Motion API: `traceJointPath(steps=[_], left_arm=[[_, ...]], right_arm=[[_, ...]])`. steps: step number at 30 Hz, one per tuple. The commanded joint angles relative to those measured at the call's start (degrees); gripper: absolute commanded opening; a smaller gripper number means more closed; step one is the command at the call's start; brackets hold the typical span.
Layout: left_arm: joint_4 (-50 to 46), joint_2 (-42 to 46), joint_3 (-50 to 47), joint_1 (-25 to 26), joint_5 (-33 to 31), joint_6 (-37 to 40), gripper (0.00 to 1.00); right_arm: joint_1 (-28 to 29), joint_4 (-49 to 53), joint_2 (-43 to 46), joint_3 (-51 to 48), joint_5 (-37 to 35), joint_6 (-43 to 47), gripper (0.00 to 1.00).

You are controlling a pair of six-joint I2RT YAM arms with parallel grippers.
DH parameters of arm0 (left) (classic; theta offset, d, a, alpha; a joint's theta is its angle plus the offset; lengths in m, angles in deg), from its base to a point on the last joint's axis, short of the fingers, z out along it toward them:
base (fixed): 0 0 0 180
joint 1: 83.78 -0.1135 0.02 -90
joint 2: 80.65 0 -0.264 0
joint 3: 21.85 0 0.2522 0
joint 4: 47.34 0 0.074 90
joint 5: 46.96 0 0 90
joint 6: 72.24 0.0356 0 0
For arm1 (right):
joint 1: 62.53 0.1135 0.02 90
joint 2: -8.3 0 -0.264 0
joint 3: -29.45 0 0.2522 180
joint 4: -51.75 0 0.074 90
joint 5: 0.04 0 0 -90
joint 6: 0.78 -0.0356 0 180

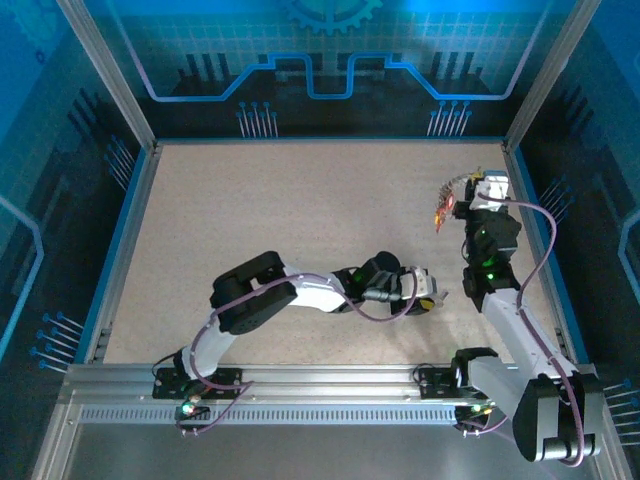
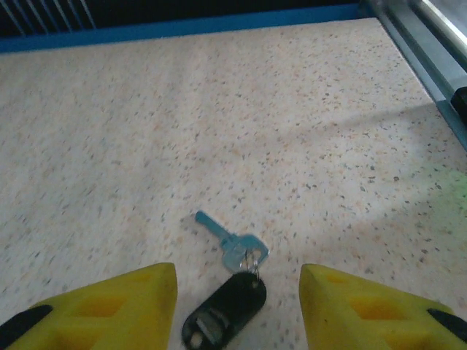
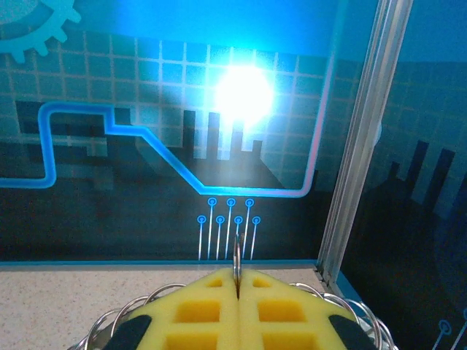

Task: Put the keys on the keyring

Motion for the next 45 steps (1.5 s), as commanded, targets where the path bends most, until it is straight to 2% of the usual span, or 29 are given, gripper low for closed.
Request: traceJointPath(steps=[1,6,13,24,32,35,43,45], left_arm=[[9.79,-3.36,0.67,0.82,2.73,0.41,0.49],[2.4,-3.44,2.76,1.67,3.17,0.14,0.49],[-1.27,-5.77,4.91,1.71,1.63,-1.76,0.5],[-4.54,-8.72,9.11,1.64,-0.57,-3.11,0.36],[-3.56,-9.07,8.1,1.63,-0.63,-3.24,0.32],[-3.62,-9.07,7.7,1.5,-1.31,-3.14,0.26],[2.7,-8.19,3.47,0.39,-1.54,-5.28,0.01],[3.13,-7.61,2.7,0.15,-1.49,-5.17,0.0]], right_arm=[[-1.16,-3.34,1.6,1.95,-0.03,-2.27,0.0],[-2.73,-1.84,3.49,1.43,0.83,-2.8,0.0],[-4.49,-1.91,3.8,0.68,2.33,-4.31,0.0],[-6.08,-1.73,3.04,0.65,3.8,-5.51,0.0],[-6.48,-1.91,2.81,0.45,4.32,-6.16,0.0],[-6.46,-1.81,2.84,0.4,4.39,-6.18,0.0],[-6.48,-1.69,3.5,0.18,4.72,-6.56,0.0],[-6.43,-1.73,3.78,-0.07,4.68,-6.44,0.0]])
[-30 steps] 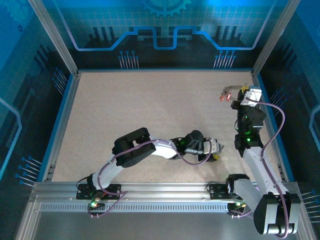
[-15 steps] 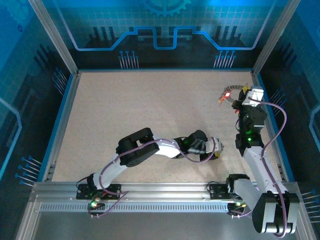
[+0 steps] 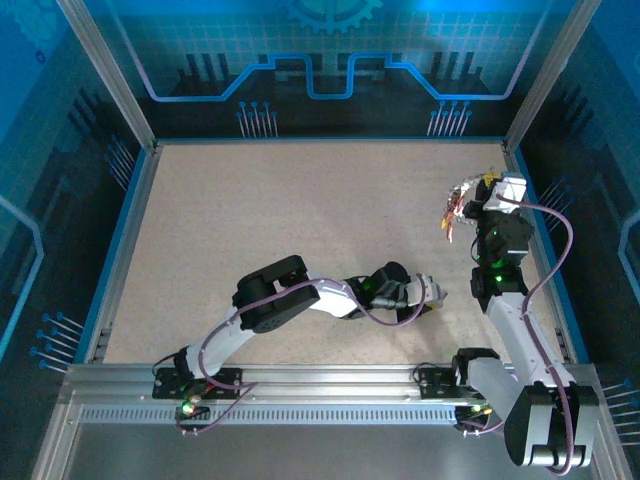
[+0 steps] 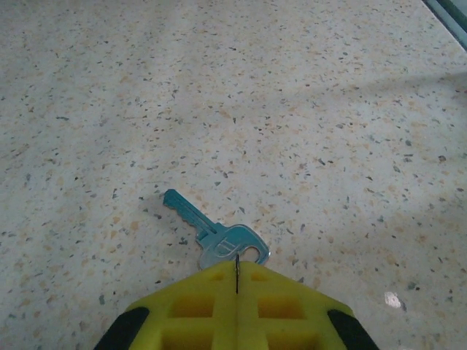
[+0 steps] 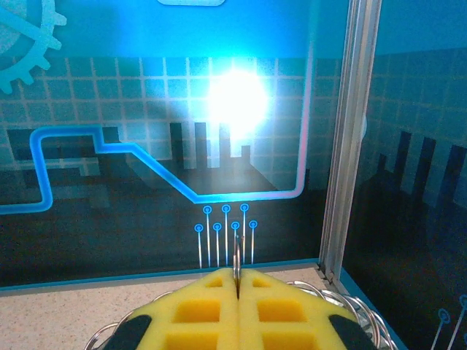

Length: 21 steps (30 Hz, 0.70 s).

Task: Put the keys on the keyring

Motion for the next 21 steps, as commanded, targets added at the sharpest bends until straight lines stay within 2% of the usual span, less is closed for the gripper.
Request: traceJointPath(steps=[1,7,10,13,17,19,21], left_arm=[[1.68,0.99,-2.18,-0.72,0.01,-0.62,0.0],[3.93,2.47,-4.0,-1.33,0.4,-0.66,0.0],[5.68,6.07,-6.78,-2.61,-0.22,-2.12,0.0],[5.5,12.58,-11.7,-5.5,0.12,-3.98,0.0],[5.15,24.04,-21.13,-9.87,-0.41,-5.29,0.0],[2.12,30.72,-24.63,-11.73,-2.08,-6.05,0.0],[-5.01,37.77,-26.45,-13.43,-3.67,-5.64,0.0]], right_arm=[[-1.08,-3.2,1.62,-0.04,0.1,-0.87,0.0],[-1.06,-4.19,2.02,-0.84,2.09,-0.14,0.0],[-1.01,-6.02,2.41,-1.66,5.74,1.56,0.0],[-0.48,-8.76,2.76,-2.94,9.04,1.51,0.0],[3.57,-12.65,1.08,-4.49,9.86,5.51,0.0],[5.45,-14.15,0.19,-5.14,10.21,7.11,0.0],[7.54,-16.09,-1.03,-5.72,11.11,8.0,0.0]])
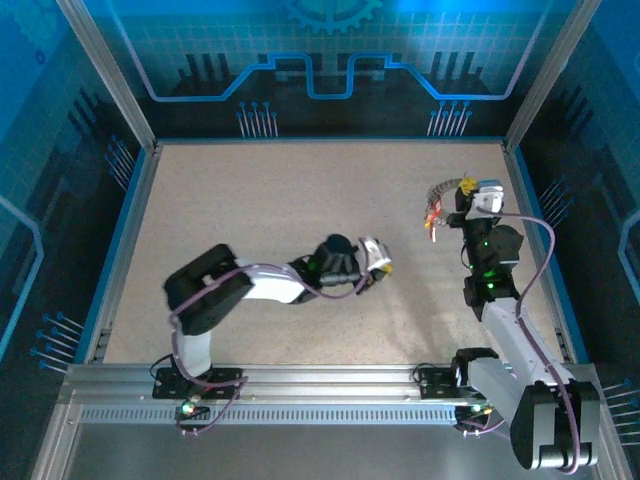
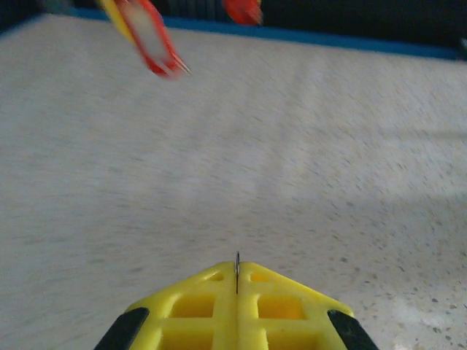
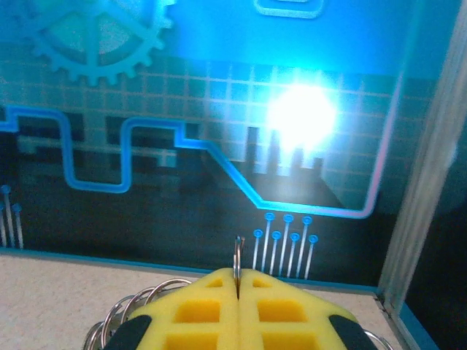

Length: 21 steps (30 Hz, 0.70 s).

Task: Put the keys on the keyring

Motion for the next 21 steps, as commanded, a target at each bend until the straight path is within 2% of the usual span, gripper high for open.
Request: traceJointPath(steps=[1,5,8,11,16,21], left_arm=[[-9.04,11.21,-2.6,-1.8,-2.22,-0.43,0.0],[-20.89,22.08,-3.73,-5.13,-2.32,1.44,0.0],[-28.93,28.97,-3.04,-9.12,0.29,0.44,0.0],[-38.17,34.69,-0.96,-12.31,1.04,2.64,0.0],[-53.49,40.11,5.1,-17.22,3.04,7.0,0.0],[-60.8,43.68,8.81,-18.8,2.8,10.14,0.0]], right_arm=[[3.48,-8.73,-0.97,-0.61,2.79,3.5,0.0],[11.0,-9.06,-0.16,-1.74,4.79,9.04,0.0],[16.33,-9.4,0.32,-2.33,5.7,12.84,0.0],[19.96,-13.95,-0.64,-4.32,7.26,12.43,0.0],[26.88,-18.07,-2.04,-7.61,13.38,18.77,0.0],[30.19,-17.82,-2.16,-8.0,21.89,21.71,0.0]])
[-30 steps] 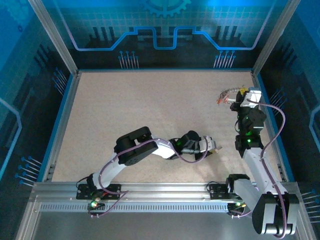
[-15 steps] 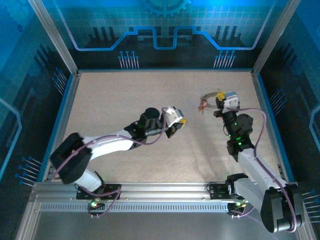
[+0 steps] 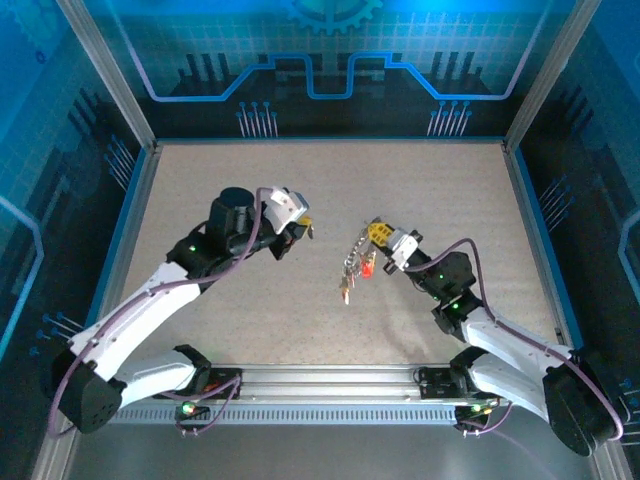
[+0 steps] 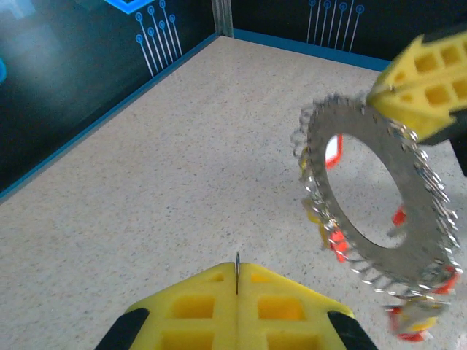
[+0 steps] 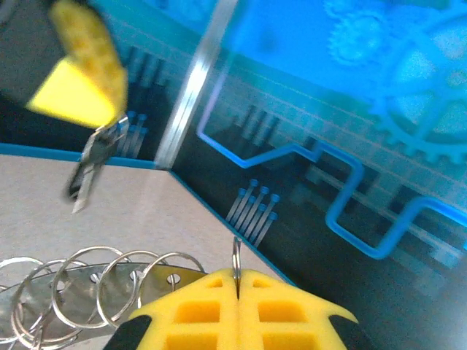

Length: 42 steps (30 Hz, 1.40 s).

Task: Put the keys on the keyring

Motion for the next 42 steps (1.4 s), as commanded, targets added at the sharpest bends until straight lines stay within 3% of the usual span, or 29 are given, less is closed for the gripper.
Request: traceJointPath(steps=[1,6,11,19,29,35,42], left_arm=[[-9.31,2.3,3.28,-0.58,1.88,3.25,0.0],[-10.95,2.93,4.41,-0.61,7.03,3.07,0.0],[-11.95,2.76,4.32,-0.54,9.7,5.91,0.0],[-6.32,4.62,-1.48,0.77,19.91,16.69,0.0],[-6.62,1.97,-0.27,2.71,19.0,19.95,0.0],[-1.89,1.53,-3.5,6.94,16.61,27.04,0.0],[-0.15,0.21,-4.19,7.45,17.86,31.65,0.0]], right_arm=[[2.26,-6.52,0.38,0.93,7.6,3.92,0.0],[6.89,-3.57,-0.43,2.46,13.95,9.86,0.0],[7.78,0.16,-1.09,4.53,16.16,11.1,0.0],[7.77,-1.26,-2.65,4.75,21.8,5.67,0.0],[8.44,0.77,-1.74,4.71,20.17,1.32,0.0],[8.26,2.31,-3.0,5.92,20.35,-5.03,0.0],[7.17,0.17,-2.9,4.13,21.0,-10.42,0.0]])
